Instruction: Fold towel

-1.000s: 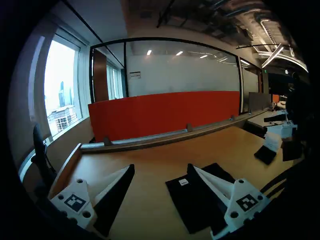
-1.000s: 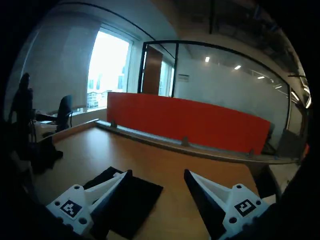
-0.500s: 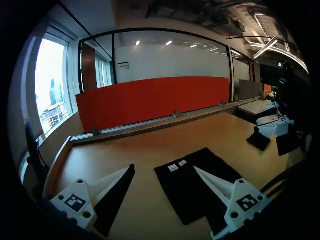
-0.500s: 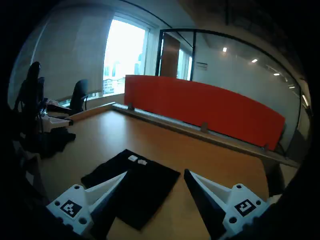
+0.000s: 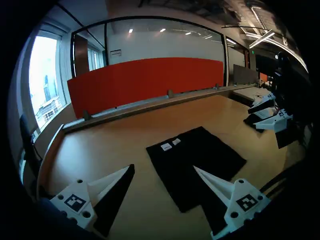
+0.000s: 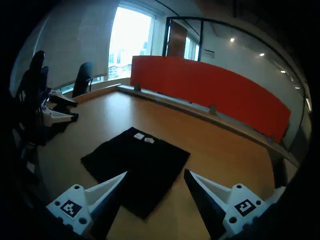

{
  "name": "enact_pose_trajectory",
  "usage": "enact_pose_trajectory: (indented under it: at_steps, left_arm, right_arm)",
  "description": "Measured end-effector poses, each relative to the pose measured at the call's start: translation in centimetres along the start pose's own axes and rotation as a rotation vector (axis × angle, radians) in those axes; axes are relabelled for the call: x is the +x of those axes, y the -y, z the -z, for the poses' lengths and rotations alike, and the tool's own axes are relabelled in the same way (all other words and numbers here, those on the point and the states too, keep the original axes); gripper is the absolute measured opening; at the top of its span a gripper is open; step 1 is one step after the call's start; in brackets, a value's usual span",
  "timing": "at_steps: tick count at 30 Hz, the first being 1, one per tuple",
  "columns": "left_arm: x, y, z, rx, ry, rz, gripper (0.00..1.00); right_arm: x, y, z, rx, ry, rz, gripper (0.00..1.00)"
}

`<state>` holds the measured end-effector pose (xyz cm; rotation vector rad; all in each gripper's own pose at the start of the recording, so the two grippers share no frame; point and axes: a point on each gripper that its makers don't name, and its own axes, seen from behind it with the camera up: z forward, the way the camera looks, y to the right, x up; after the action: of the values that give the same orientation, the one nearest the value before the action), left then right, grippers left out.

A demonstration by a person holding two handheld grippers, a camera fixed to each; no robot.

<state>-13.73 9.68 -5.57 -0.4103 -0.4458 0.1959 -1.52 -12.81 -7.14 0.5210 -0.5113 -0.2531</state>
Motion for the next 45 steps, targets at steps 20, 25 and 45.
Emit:
enact_pose_trajectory:
  at_steps: [20,25,45]
  left_arm:
    - [-8.7,-3.4,-3.2,-0.085,0.177,-0.024,0.98]
    - [-10.6,-4.0,-3.7,-0.108,0.221,-0.038,0.98]
    - [-15.8,-5.6,-4.3,-0.172,0.390,-0.023,0.92]
  right_arm:
    - [-8.9,2.3,-2.9,0.053,0.178,0.013,1.00]
    - [-10.6,2.7,-3.3,0.069,0.215,0.016,1.00]
    - [-14.7,3.0,-3.6,0.122,0.351,0.018,0.93]
